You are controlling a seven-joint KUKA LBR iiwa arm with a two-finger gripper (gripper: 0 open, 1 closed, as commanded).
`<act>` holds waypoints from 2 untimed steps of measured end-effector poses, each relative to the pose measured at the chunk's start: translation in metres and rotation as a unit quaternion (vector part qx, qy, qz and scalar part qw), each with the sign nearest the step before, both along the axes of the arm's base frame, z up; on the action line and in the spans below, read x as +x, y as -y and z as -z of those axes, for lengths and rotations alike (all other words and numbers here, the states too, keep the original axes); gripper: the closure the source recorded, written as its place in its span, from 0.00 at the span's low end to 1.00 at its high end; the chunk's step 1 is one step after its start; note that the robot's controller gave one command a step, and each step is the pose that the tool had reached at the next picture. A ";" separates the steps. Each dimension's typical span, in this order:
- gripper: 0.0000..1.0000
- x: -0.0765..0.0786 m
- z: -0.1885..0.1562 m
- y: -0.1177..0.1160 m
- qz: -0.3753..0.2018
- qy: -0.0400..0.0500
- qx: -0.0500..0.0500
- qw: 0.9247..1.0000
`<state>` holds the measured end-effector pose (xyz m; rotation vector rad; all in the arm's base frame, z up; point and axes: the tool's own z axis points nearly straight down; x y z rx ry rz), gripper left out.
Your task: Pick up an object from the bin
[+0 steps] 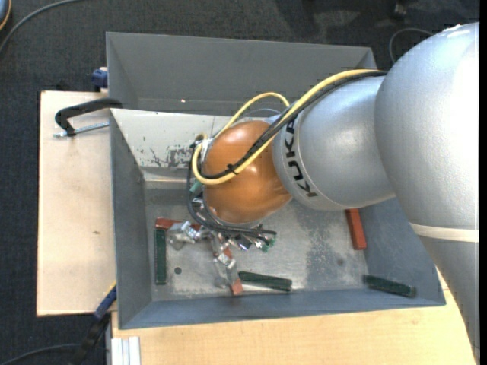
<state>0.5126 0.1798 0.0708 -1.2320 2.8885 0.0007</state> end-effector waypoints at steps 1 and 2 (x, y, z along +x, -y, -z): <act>0.00 -0.011 -0.001 0.104 -0.098 -0.001 -0.002 0.995; 0.00 0.003 -0.009 0.235 -0.216 0.002 -0.001 0.976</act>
Offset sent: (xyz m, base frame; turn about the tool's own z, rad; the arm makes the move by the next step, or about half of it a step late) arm -0.0116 -0.1012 0.0004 -0.2037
